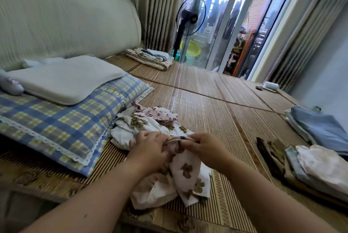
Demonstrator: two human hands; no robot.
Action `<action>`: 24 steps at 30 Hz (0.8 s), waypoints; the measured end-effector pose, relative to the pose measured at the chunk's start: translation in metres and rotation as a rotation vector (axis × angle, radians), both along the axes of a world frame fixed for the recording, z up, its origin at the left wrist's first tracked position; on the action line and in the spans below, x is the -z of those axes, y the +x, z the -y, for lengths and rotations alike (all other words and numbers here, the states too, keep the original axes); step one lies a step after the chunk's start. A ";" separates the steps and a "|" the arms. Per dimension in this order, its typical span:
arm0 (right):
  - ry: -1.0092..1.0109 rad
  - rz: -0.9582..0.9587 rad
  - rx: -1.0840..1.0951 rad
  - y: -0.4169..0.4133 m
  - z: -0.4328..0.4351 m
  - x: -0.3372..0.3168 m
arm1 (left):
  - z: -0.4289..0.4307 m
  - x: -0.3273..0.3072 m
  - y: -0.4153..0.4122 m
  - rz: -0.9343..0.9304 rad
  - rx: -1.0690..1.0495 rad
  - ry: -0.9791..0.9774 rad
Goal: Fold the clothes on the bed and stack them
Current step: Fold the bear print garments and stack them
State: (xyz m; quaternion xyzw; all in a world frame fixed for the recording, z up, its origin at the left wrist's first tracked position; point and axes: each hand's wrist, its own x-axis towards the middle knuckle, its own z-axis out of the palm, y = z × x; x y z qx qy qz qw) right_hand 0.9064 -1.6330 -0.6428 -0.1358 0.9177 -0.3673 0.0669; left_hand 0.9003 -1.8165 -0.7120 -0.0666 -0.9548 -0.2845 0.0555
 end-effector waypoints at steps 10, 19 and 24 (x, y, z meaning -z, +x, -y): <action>-0.062 -0.314 0.141 0.060 -0.095 -0.115 | -0.011 -0.078 0.055 -0.282 0.221 0.300; -0.269 -0.522 0.278 0.085 -0.148 -0.229 | -0.068 -0.266 0.061 -0.200 0.268 0.596; -0.312 -0.644 0.332 0.103 -0.157 -0.298 | -0.086 -0.358 0.070 -0.169 0.316 0.638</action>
